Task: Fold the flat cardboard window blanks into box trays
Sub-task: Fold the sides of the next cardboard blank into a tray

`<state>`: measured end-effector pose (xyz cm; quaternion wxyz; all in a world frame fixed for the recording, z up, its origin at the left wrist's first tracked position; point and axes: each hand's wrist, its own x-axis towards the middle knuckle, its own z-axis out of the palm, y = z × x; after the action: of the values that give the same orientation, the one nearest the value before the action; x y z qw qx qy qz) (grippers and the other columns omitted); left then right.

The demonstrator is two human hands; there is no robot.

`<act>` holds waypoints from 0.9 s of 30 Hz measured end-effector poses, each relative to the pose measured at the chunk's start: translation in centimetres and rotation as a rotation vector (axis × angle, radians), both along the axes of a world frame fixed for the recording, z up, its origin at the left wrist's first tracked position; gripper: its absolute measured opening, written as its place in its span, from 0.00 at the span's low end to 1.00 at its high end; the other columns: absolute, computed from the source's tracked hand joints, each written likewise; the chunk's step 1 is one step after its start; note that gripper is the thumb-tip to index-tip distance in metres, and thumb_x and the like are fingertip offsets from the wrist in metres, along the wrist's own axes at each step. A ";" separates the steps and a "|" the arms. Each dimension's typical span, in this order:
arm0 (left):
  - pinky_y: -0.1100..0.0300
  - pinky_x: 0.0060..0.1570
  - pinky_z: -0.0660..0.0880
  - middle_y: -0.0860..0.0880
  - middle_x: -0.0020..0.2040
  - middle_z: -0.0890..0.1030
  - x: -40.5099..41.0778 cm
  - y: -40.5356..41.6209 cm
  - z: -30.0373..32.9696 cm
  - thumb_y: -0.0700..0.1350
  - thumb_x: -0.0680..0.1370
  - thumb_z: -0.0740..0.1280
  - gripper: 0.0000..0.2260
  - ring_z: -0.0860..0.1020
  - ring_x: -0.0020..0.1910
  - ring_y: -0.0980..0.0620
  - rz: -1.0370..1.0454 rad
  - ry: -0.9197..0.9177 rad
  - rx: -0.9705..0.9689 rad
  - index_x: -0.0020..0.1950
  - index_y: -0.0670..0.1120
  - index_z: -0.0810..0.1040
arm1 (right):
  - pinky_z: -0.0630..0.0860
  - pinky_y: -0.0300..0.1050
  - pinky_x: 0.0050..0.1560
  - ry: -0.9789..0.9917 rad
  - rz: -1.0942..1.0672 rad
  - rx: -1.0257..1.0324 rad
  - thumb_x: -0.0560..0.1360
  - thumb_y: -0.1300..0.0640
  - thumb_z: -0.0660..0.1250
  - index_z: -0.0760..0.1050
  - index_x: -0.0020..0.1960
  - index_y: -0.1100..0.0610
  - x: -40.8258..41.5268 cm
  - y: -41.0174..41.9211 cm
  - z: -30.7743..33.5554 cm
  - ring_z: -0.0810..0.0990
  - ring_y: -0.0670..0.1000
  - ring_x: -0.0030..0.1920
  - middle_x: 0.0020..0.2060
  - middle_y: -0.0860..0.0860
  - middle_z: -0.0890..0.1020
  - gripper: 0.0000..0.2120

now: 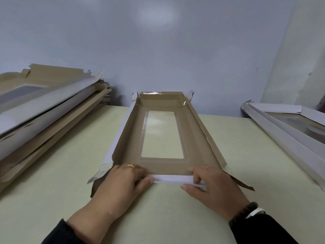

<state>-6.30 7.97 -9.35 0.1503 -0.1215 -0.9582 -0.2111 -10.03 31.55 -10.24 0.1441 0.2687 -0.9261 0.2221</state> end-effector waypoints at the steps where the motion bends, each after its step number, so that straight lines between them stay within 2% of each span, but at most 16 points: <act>1: 0.66 0.51 0.67 0.61 0.53 0.77 0.2 -0.1 0.0 0.58 0.77 0.59 0.13 0.73 0.51 0.61 -0.009 -0.029 0.012 0.51 0.54 0.79 | 0.72 0.47 0.47 0.002 0.006 -0.001 0.70 0.40 0.64 0.68 0.35 0.56 0.1 -0.1 0.0 0.77 0.52 0.46 0.42 0.52 0.82 0.19; 4: 0.69 0.53 0.62 0.65 0.57 0.70 0.4 0.0 -0.3 0.60 0.76 0.61 0.15 0.67 0.56 0.62 -0.020 -0.080 -0.061 0.62 0.61 0.70 | 0.71 0.46 0.48 0.008 0.016 0.015 0.71 0.42 0.65 0.70 0.38 0.55 0.1 -0.3 -0.1 0.76 0.50 0.48 0.42 0.48 0.80 0.16; 6: 0.67 0.52 0.62 0.63 0.54 0.69 0.3 0.1 -0.3 0.59 0.75 0.62 0.17 0.65 0.55 0.60 -0.005 -0.100 -0.073 0.63 0.61 0.66 | 0.70 0.43 0.48 0.023 0.005 0.028 0.71 0.42 0.65 0.71 0.45 0.52 0.0 -0.5 -0.1 0.74 0.47 0.49 0.44 0.43 0.77 0.14; 9: 0.66 0.47 0.60 0.59 0.48 0.67 -0.2 0.3 -0.1 0.61 0.74 0.62 0.18 0.63 0.51 0.59 0.023 -0.098 -0.134 0.62 0.58 0.68 | 0.67 0.38 0.51 0.022 0.004 0.063 0.72 0.42 0.64 0.73 0.53 0.48 -0.2 -0.8 -0.3 0.72 0.44 0.52 0.48 0.41 0.75 0.14; 11: 0.66 0.45 0.58 0.59 0.47 0.66 -0.2 0.4 0.0 0.62 0.74 0.62 0.17 0.62 0.49 0.58 0.039 -0.093 -0.174 0.59 0.57 0.71 | 0.68 0.41 0.51 0.027 0.008 0.071 0.72 0.46 0.67 0.78 0.50 0.50 -0.1 -1.1 -0.2 0.74 0.47 0.50 0.46 0.44 0.77 0.11; 13: 0.65 0.47 0.58 0.58 0.47 0.67 0.0 0.4 0.3 0.63 0.74 0.61 0.16 0.63 0.49 0.57 0.032 -0.055 -0.233 0.57 0.57 0.72 | 0.74 0.46 0.45 0.068 0.018 0.063 0.69 0.51 0.72 0.80 0.42 0.54 0.2 -1.3 0.2 0.77 0.50 0.43 0.39 0.47 0.77 0.06; 16: 0.62 0.48 0.63 0.55 0.46 0.72 0.8 0.4 1.9 0.61 0.76 0.59 0.16 0.71 0.48 0.52 -0.050 0.149 -0.213 0.52 0.51 0.78 | 0.74 0.43 0.33 0.231 0.019 0.076 0.62 0.56 0.77 0.77 0.34 0.55 0.8 -1.4 1.0 0.76 0.50 0.32 0.31 0.47 0.76 0.08; 18: 0.59 0.46 0.66 0.51 0.43 0.77 1.4 -0.1 3.3 0.53 0.77 0.58 0.16 0.74 0.42 0.50 -0.098 0.430 -0.080 0.48 0.46 0.81 | 0.70 0.42 0.30 0.319 0.034 0.153 0.59 0.56 0.77 0.76 0.32 0.53 1.5 -1.6 1.6 0.74 0.50 0.29 0.30 0.47 0.75 0.10; 20: 0.63 0.47 0.66 0.52 0.42 0.77 1.7 -1.0 4.1 0.48 0.78 0.59 0.13 0.74 0.42 0.53 -0.017 0.636 0.078 0.46 0.43 0.82 | 0.70 0.41 0.27 0.376 0.077 0.229 0.57 0.58 0.79 0.74 0.32 0.53 2.3 -1.7 1.9 0.74 0.50 0.27 0.29 0.47 0.75 0.13; 21: 0.69 0.47 0.65 0.56 0.41 0.75 1.8 -1.7 4.4 0.47 0.78 0.60 0.12 0.73 0.43 0.58 0.049 0.652 0.158 0.45 0.44 0.81 | 0.69 0.41 0.27 0.381 0.100 0.253 0.56 0.59 0.80 0.73 0.32 0.53 2.6 -1.7 2.0 0.74 0.50 0.27 0.29 0.47 0.74 0.14; 23: 0.77 0.43 0.63 0.58 0.42 0.76 1.6 -3.6 4.2 0.44 0.77 0.66 0.06 0.72 0.43 0.66 0.171 0.509 0.323 0.41 0.49 0.80 | 0.66 0.39 0.28 0.378 0.151 0.287 0.54 0.60 0.79 0.72 0.32 0.52 3.2 -1.8 2.1 0.73 0.48 0.28 0.29 0.46 0.73 0.17; 25: 0.77 0.39 0.65 0.59 0.43 0.78 1.2 -5.7 3.3 0.36 0.75 0.68 0.12 0.73 0.41 0.67 0.203 0.265 0.394 0.38 0.53 0.79 | 0.63 0.36 0.29 0.324 0.208 0.321 0.50 0.59 0.78 0.71 0.32 0.51 3.7 -1.8 2.0 0.73 0.46 0.28 0.29 0.45 0.73 0.17; 27: 0.76 0.36 0.67 0.54 0.44 0.81 1.0 -7.2 2.3 0.28 0.74 0.65 0.18 0.76 0.40 0.63 0.146 0.095 0.415 0.38 0.51 0.81 | 0.60 0.35 0.31 0.252 0.235 0.350 0.48 0.55 0.75 0.73 0.34 0.48 4.2 -1.9 1.6 0.72 0.43 0.28 0.30 0.43 0.73 0.17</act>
<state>-5.26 0.77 -7.05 0.2317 -0.0281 -0.8923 -0.3863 -5.88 29.69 -8.61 0.1828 0.4212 -0.8875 0.0384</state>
